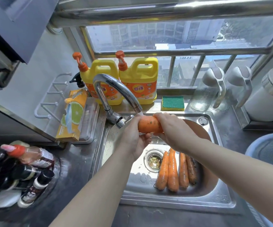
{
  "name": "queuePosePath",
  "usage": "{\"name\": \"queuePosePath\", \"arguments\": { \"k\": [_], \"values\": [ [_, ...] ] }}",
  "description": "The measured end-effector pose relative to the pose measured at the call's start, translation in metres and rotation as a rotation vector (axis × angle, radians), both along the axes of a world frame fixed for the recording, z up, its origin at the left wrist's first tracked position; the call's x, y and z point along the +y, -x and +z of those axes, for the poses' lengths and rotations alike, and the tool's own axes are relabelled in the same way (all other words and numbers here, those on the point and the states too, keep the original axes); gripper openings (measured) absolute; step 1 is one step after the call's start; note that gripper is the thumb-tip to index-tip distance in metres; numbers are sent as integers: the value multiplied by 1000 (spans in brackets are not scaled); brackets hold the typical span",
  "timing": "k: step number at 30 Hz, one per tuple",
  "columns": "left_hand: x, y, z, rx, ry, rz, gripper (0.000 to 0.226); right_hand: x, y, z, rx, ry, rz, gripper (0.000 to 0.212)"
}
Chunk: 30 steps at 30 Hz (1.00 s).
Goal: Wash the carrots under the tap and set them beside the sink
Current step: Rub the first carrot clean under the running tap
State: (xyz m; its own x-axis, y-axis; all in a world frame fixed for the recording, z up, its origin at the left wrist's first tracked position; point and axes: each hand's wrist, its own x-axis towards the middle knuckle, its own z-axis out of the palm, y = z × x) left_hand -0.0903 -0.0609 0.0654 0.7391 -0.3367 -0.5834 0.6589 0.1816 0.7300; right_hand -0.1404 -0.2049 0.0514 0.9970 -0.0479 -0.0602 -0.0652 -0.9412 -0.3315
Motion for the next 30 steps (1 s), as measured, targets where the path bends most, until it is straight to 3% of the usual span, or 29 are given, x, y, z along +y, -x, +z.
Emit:
{"name": "queuePosePath", "arguments": {
  "k": [4,7,12,18,23,30],
  "values": [
    [0,6,-15,-247,-73,-55,19,-2,0,1,19,25,32,56],
    [9,11,-19,-315,-65,-127,12,-3,0,0,10,53,65,53],
    [11,11,-15,-195,55,-88,19,0,0,1,-11,79,64,53],
    [-5,2,-14,-22,-1,63,20,2,-5,3,-13,129,32,48],
    [1,12,-13,-121,112,-15,21,-8,-5,1,79,62,14,50],
    [-12,3,-7,-93,1,56,21,-4,-4,5,13,168,-9,49]
  ]
}}
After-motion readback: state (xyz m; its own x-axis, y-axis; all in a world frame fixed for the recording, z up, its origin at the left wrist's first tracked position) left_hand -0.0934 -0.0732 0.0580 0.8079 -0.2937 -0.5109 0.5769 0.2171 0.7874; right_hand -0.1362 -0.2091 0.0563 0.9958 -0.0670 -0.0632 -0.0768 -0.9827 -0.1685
